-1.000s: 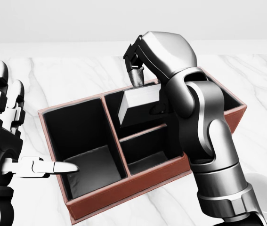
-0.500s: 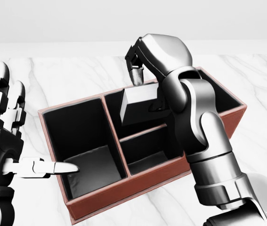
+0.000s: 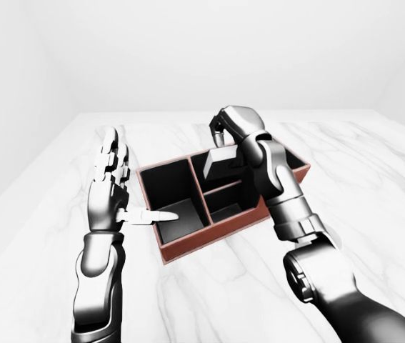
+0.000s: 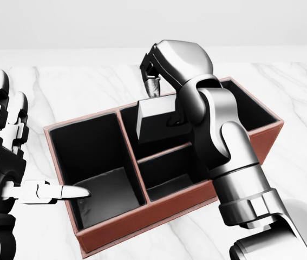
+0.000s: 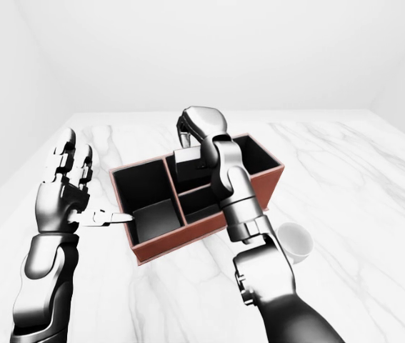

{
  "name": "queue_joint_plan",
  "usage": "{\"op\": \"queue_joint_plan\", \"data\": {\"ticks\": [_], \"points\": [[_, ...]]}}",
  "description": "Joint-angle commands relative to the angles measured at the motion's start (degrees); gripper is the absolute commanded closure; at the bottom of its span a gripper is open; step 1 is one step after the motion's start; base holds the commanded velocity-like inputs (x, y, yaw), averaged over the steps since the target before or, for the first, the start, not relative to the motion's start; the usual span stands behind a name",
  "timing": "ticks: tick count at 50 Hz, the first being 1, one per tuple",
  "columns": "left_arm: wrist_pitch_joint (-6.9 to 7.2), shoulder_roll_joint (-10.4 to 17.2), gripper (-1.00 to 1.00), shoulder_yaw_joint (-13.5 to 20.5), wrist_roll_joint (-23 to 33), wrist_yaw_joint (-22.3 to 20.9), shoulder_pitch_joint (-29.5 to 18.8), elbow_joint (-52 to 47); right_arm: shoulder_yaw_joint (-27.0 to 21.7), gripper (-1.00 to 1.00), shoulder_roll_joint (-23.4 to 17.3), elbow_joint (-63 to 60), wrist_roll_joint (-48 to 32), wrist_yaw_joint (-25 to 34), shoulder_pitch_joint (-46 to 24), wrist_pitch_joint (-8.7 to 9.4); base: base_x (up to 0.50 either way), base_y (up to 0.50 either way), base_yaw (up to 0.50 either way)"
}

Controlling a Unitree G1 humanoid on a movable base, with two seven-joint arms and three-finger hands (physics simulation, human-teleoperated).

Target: Pick up the book and place it in the front compartment of the caddy.

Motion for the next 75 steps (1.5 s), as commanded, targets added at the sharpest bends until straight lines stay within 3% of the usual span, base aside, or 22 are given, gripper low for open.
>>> {"op": "queue_joint_plan", "data": {"ticks": [1, 38, 60, 75], "points": [[0.00, 0.05, -1.00, 0.08, -0.07, 0.03, -0.13, 0.39, -0.26, 1.00, 0.20, 2.94, -0.62, -2.57, -2.10, -0.60, 0.00, 0.00, 0.00], [0.00, 0.13, -1.00, 0.20, -0.31, 0.14, -0.31, -0.19, 0.13, 1.00, 0.19, 16.81, 0.16, -10.33, -7.42, -3.33, 0.00, 0.00, 0.00], [0.00, 0.17, -1.00, 0.32, -0.49, 0.11, -0.25, -0.22, 0.54, 1.00, 1.16, 18.36, 0.23, -11.51, -8.80, -3.18, 0.00, 0.00, 0.00], [0.00, 0.15, -1.00, 0.24, -0.44, 0.12, -0.27, -0.16, 0.62, 1.00, 1.10, 23.83, 0.87, -15.57, -10.13, -4.98, 0.00, 0.00, 0.00]]}}
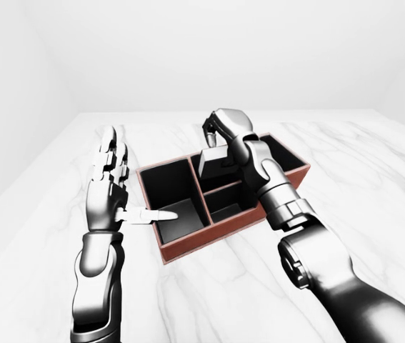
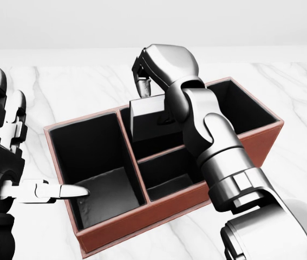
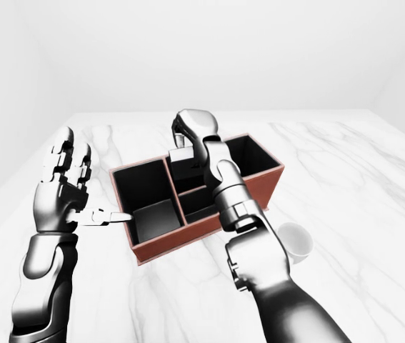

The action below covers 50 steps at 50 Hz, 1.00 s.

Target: Pick up the book and place it in the front compartment of the caddy.

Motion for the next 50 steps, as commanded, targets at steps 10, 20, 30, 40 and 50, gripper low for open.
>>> {"op": "queue_joint_plan", "data": {"ticks": [10, 20, 30, 40, 50], "points": [[0.00, 0.09, -1.00, 0.11, -0.11, 0.05, -0.16, -0.24, -0.48, 1.00, -0.23, 3.57, -0.26, -4.58, -1.46, -1.45, 0.00, 0.00, 0.00], [0.00, 0.06, -1.00, 0.07, -0.10, 0.05, -0.12, -0.06, -0.57, 1.00, -0.42, 4.80, -0.02, -6.20, -1.74, -2.47, 0.00, 0.00, 0.00], [0.00, -0.07, -1.00, -0.24, 0.03, 0.03, 0.11, -0.41, -0.60, 1.00, -0.51, 7.22, 0.24, -9.36, -2.88, -4.34, 0.00, 0.00, 0.00], [0.00, -0.07, -1.00, -0.16, 0.00, 0.02, -0.05, -0.03, -0.62, 1.00, -0.68, 9.68, 0.48, -12.16, -3.53, -4.46, 0.00, 0.00, 0.00], [0.00, -0.04, -1.00, -0.10, -0.09, 0.00, -0.03, -0.23, -0.27, 1.00, -0.59, 11.91, 0.13, -14.61, -3.72, -4.46, 0.00, 0.00, 0.00]]}}
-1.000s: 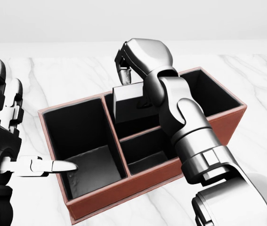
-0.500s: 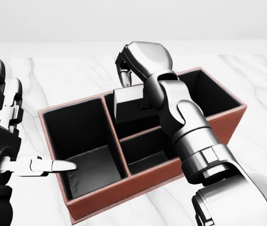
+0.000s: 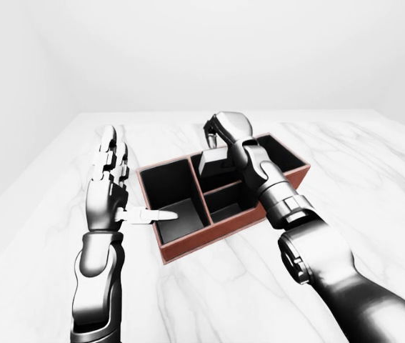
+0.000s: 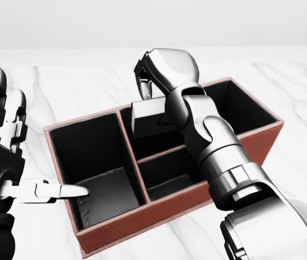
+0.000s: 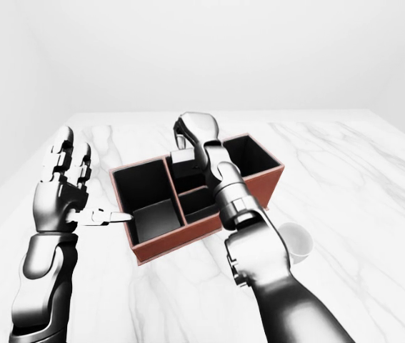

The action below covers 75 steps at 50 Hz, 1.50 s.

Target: Pick up the book and place it in the front compartment of the caddy.

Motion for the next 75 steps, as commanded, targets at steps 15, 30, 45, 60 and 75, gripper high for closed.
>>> {"op": "queue_joint_plan", "data": {"ticks": [15, 30, 45, 60, 75], "points": [[0.00, -0.01, -1.00, 0.01, -0.07, -0.02, -0.01, -0.29, -0.66, 1.00, -0.15, 4.70, -1.22, -6.87, -1.75, 0.00, 0.00, 0.00, 0.00], [0.00, -0.08, -1.00, -0.12, 0.00, -0.01, 0.17, -0.42, -0.29, 1.00, 0.35, 6.40, -1.84, -8.26, -1.62, 0.00, 0.00, 0.00, 0.00], [0.00, -0.03, -1.00, -0.03, -0.09, 0.01, 0.07, -0.52, -0.10, 1.00, 0.95, 7.60, -2.36, -9.27, -1.70, 0.00, 0.00, 0.00, 0.00], [0.00, -0.14, -1.00, -0.22, 0.00, 0.03, 0.14, -0.52, 0.09, 1.00, 1.37, 8.16, -2.72, -10.21, -1.57, 0.00, 0.00, 0.00, 0.00], [0.00, -0.08, -1.00, -0.14, -0.11, 0.04, 0.03, -0.67, 0.30, 1.00, 1.73, 8.76, -3.41, -11.46, -1.08, 0.00, 0.00, 0.00, 0.00]]}}
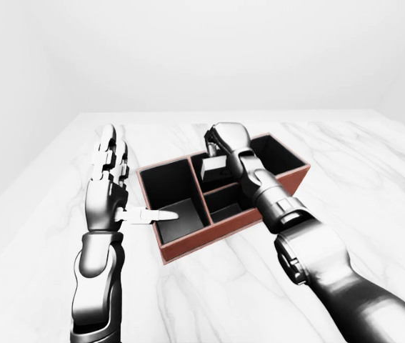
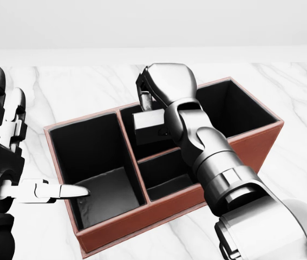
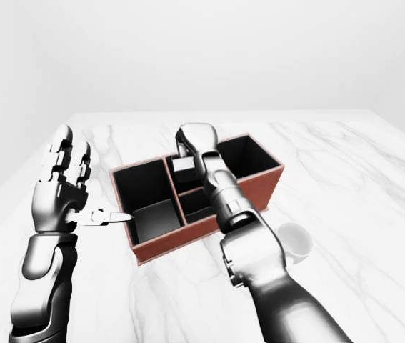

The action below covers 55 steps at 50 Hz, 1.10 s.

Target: Pick up the book and place it in the front compartment of the caddy.

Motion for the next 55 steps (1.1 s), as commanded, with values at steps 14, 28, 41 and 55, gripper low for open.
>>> {"op": "queue_joint_plan", "data": {"ticks": [14, 28, 41, 55], "points": [[0.00, 0.01, -1.00, -0.02, -0.03, -0.04, 0.03, 0.19, -0.81, 1.00, 0.47, 0.83, -1.44, -4.04, -0.07, 0.00, 0.00, 0.00, 0.00], [0.00, -0.03, -1.00, -0.12, 0.05, -0.05, 0.10, -0.18, -0.95, 1.00, 0.57, 0.89, -1.28, -5.96, 0.01, 0.00, 0.00, 0.00, 0.00], [0.00, -0.11, -1.00, -0.18, 0.19, -0.07, 0.22, 0.27, -0.77, 1.00, 0.95, 0.27, -1.25, -6.52, -0.19, 0.00, 0.00, 0.00, 0.00], [0.00, -0.13, -1.00, -0.23, 0.24, -0.11, 0.30, 0.41, -0.42, 1.00, 1.29, 1.05, -2.17, -7.58, 0.26, 0.00, 0.00, 0.00, 0.00]]}}
